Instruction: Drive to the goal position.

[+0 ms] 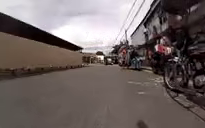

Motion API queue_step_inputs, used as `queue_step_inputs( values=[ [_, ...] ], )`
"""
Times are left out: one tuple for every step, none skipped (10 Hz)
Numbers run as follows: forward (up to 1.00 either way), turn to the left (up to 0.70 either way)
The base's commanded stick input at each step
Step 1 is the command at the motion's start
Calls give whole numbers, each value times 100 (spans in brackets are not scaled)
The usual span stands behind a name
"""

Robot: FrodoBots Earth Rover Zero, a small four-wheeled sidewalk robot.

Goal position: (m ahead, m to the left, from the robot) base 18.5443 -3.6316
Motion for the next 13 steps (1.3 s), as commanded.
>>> queue_step_inputs(
  values=[
    [70, 0],
    [70, 0],
    [70, 0],
    [70, 0],
    [70, 0],
    [70, 0],
    [70, 0],
    [70, 0],
    [70, 0],
    [70, 0],
    [70, 0],
    [70, 0],
    [70, 0]
  ],
)
